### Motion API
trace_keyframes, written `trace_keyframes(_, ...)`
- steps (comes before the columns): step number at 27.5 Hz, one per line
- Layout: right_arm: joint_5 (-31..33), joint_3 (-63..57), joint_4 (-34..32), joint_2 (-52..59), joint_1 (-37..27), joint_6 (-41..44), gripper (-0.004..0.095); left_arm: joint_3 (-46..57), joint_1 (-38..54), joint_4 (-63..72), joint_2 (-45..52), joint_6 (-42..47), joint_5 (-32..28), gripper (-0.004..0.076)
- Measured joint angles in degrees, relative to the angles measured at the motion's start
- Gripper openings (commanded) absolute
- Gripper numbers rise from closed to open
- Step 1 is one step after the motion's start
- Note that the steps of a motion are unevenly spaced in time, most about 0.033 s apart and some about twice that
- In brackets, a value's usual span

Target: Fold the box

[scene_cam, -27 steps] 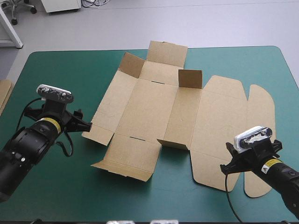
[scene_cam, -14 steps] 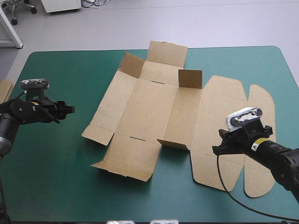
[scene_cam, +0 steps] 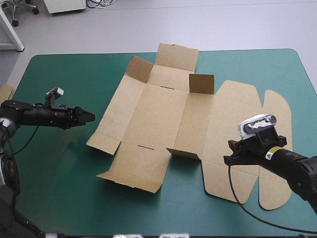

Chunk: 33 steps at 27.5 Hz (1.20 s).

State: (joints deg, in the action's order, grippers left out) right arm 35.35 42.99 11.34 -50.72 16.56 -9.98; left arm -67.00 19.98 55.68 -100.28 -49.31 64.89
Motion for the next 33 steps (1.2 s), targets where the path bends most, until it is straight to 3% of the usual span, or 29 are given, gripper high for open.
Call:
trace_keyframes(11,1.2,0.19,0.38,0.0,0.0,0.11,0.043,-2.4,-6.1,-0.46,-4.54,-1.49,-4.25,0.0422)
trace_keyframes(29,1.71,0.3,0.38,0.0,0.0,0.11,0.0426,-3.02,-9.73,1.36,-9.96,-1.76,-1.06,0.0403)
trace_keyframes(33,1.71,0.3,0.38,0.0,0.0,0.11,0.0426,-3.27,-10.89,2.68,-10.51,-1.89,-1.91,0.0347)
